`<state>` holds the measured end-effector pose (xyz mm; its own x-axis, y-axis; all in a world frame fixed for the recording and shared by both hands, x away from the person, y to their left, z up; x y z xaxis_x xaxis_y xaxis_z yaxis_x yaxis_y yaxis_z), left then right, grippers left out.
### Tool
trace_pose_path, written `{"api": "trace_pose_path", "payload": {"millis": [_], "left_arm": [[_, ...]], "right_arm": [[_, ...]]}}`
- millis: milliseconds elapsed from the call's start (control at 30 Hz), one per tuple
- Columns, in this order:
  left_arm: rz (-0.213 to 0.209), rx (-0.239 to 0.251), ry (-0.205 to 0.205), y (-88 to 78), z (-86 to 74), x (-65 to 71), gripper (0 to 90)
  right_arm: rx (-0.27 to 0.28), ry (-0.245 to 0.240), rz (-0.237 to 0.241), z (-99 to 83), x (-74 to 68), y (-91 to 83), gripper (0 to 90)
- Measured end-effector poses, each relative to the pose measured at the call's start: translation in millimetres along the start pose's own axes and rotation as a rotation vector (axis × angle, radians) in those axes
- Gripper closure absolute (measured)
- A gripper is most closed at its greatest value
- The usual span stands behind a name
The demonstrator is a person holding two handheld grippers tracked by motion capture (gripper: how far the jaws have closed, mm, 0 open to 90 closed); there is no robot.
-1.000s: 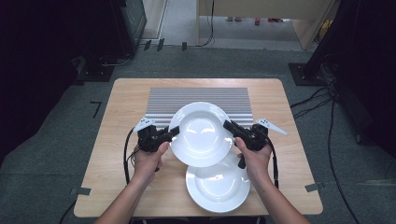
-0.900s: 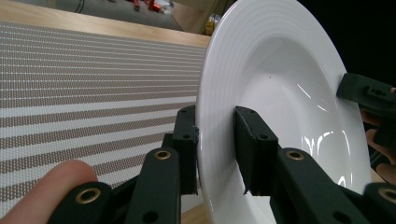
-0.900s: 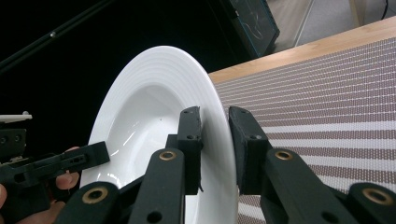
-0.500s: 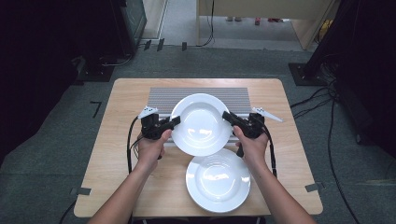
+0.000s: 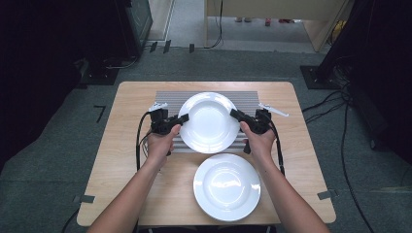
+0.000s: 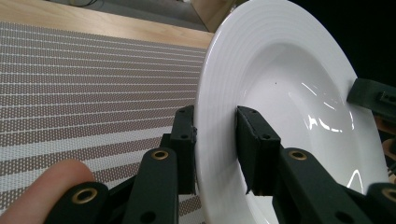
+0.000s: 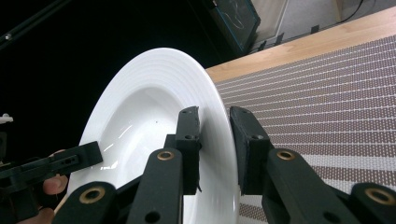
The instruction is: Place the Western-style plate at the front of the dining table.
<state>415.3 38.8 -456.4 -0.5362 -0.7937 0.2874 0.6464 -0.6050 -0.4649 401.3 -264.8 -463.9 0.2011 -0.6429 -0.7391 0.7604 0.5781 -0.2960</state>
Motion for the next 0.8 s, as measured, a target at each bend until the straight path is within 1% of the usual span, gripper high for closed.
{"api": "trace_pose_path", "payload": {"millis": [67,100,133,233,267,333,367,400,433,467,500,567,667,700,733,767,800], "left_arm": [[0.002,-0.006,-0.012,4.3,1.0,-3.5,69.9],[0.004,-0.009,-0.014,6.6,1.1,-5.3,69.9],[0.012,-0.022,-0.019,11.5,0.8,-9.2,69.8],[0.018,-0.035,-0.035,16.5,-0.4,-13.6,69.7],[0.025,-0.054,-0.039,21.0,-1.6,-17.7,69.4],[0.029,-0.062,-0.045,23.9,-2.1,-20.1,69.0],[0.028,-0.075,-0.064,28.9,-2.5,-25.2,68.8],[0.028,-0.075,-0.064,28.9,-2.5,-25.2,68.8],[0.027,-0.088,-0.075,32.0,-2.5,-28.2,68.9],[0.027,-0.101,-0.084,34.3,-2.8,-30.6,68.9],[0.039,-0.111,-0.092,38.7,-4.1,-33.4,69.1],[0.05,-0.123,-0.097,42.8,-5.1,-36.6,68.8],[0.052,-0.135,-0.106,46.1,-5.6,-40.3,68.6],[0.052,-0.137,-0.112,48.0,-5.8,-42.4,68.7],[0.044,-0.143,-0.14,51.1,-6.7,-46.6,68.9],[0.044,-0.143,-0.14,51.1,-6.7,-46.6,69.1],[0.049,-0.148,-0.149,53.8,-7.4,-48.2,69.1]], "right_arm": [[-0.003,0.004,-0.004,1.7,3.0,5.0,74.9],[-0.005,0.013,-0.006,3.1,5.9,10.4,74.9],[-0.004,0.026,-0.008,3.4,7.9,13.2,74.8],[-0.023,0.027,-0.022,4.1,11.3,20.0,74.6],[-0.031,0.028,-0.036,4.5,14.1,26.4,74.4],[-0.032,0.026,-0.04,4.7,15.2,29.1,74.4],[-0.029,0.039,-0.046,4.4,17.8,34.9,74.7],[-0.029,0.039,-0.046,4.4,17.8,34.9,74.7],[-0.031,0.066,-0.051,3.4,23.6,41.5,74.7],[-0.031,0.066,-0.051,3.4,23.6,41.5,74.7],[-0.044,0.07,-0.065,2.5,28.3,47.8,74.5],[-0.049,0.075,-0.078,2.1,30.6,53.4,74.4],[-0.058,0.08,-0.087,2.6,33.0,58.4,74.2],[-0.066,0.099,-0.087,2.3,36.4,63.4,74.2],[-0.076,0.117,-0.089,2.2,39.0,65.7,74.2],[-0.076,0.117,-0.089,2.2,39.0,65.7,74.2],[-0.086,0.134,-0.097,1.5,44.0,70.6,73.8]]}}
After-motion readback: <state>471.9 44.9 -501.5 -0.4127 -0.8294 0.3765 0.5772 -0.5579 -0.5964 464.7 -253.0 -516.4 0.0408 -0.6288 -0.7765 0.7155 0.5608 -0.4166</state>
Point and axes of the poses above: each handheld gripper's, and its own axes: y roughly forward along the jaws, z roughly out of its top, x roughly to its right, the point moved 2 cm from there along y, roughly forward along the jaws, and after that the axes turned 11 degrees about y, right-handed, at the moved point
